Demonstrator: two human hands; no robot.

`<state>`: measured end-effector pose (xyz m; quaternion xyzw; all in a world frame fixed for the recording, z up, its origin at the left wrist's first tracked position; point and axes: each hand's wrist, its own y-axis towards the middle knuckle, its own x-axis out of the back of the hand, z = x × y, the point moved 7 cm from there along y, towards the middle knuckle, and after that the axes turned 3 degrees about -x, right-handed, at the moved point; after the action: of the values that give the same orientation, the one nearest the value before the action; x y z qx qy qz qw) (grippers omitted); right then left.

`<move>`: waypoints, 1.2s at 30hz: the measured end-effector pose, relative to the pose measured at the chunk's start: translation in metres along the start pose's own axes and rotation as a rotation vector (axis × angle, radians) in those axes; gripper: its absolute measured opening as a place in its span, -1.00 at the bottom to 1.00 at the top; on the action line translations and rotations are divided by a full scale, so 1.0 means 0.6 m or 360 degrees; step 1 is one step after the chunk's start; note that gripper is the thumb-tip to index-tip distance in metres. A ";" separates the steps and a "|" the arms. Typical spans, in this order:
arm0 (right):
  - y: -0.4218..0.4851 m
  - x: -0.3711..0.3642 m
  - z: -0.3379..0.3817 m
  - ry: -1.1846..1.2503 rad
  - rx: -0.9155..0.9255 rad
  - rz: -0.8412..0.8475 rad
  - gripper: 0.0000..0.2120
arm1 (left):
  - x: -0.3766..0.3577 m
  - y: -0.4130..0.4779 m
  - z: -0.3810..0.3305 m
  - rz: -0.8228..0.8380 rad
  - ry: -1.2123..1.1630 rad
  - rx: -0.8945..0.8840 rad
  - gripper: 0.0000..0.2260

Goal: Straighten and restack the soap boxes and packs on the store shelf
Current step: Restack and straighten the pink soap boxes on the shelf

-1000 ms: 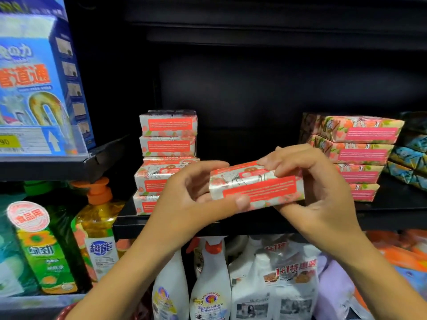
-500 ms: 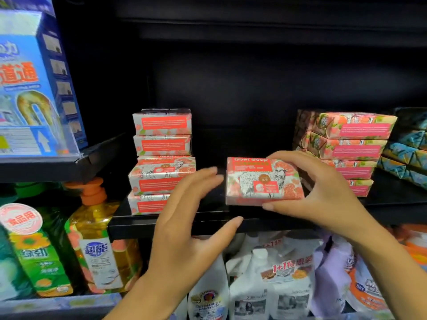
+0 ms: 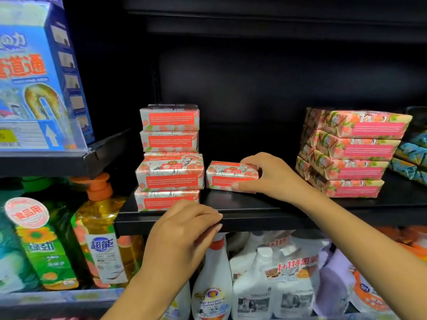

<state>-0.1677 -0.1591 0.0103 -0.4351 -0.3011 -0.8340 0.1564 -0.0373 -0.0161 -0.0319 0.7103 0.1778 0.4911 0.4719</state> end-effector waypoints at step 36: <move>0.001 -0.031 0.203 -0.0138 0.0570 -0.0079 -0.51 | 0.064 -0.038 0.065 -0.0105 -0.0047 0.0220 -0.81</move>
<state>-0.0798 -0.0821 0.0491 -0.4282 -0.4618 -0.7512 0.1977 0.0186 0.0035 -0.0336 0.7421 0.2276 0.4513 0.4402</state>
